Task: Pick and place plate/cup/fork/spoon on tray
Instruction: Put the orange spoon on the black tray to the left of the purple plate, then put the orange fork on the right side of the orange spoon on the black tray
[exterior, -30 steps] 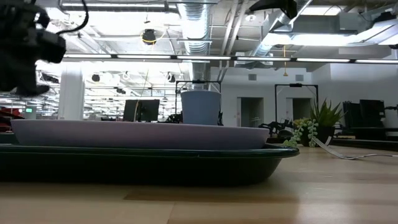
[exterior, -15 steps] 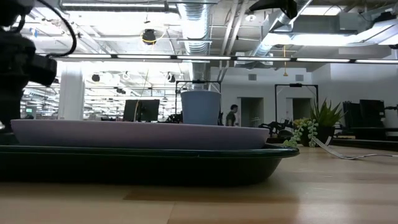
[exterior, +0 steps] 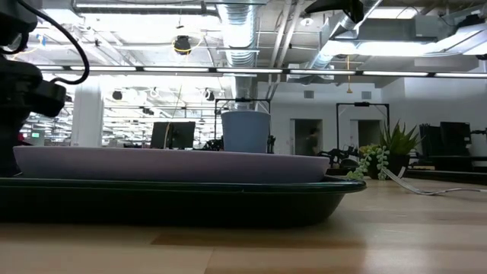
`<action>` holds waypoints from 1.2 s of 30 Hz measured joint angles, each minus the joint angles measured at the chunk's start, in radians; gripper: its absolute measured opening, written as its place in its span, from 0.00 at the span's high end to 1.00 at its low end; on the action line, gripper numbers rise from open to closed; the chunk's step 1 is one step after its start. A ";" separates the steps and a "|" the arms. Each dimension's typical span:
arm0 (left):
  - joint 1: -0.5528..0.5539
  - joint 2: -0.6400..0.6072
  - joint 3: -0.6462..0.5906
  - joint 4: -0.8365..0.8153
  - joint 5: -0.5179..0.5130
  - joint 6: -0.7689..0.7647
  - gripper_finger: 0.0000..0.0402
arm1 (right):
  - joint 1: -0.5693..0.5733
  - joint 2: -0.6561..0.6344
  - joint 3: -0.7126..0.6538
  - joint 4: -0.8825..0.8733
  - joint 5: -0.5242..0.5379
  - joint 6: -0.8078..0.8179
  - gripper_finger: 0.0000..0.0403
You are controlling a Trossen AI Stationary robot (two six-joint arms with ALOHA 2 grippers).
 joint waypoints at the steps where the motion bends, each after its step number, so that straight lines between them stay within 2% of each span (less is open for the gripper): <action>1: 0.000 0.000 0.000 0.000 0.006 0.002 0.96 | 0.000 0.000 0.000 0.000 0.000 0.000 0.50; 19: 0.000 0.000 0.018 -0.005 0.016 -0.018 0.73 | 0.000 0.000 0.000 -0.011 0.000 -0.017 0.49; 28: 0.000 -0.001 0.094 -0.031 0.033 -0.019 0.60 | 0.000 0.009 -0.018 -0.278 -0.001 0.074 0.48; 31: 0.000 0.000 0.106 -0.077 0.046 -0.064 0.57 | 0.017 0.016 -0.059 -0.357 -0.002 0.145 0.48; 36: 0.000 -0.008 0.107 -0.015 0.087 -0.150 0.55 | 0.090 0.061 -0.175 -0.452 -0.033 0.277 0.48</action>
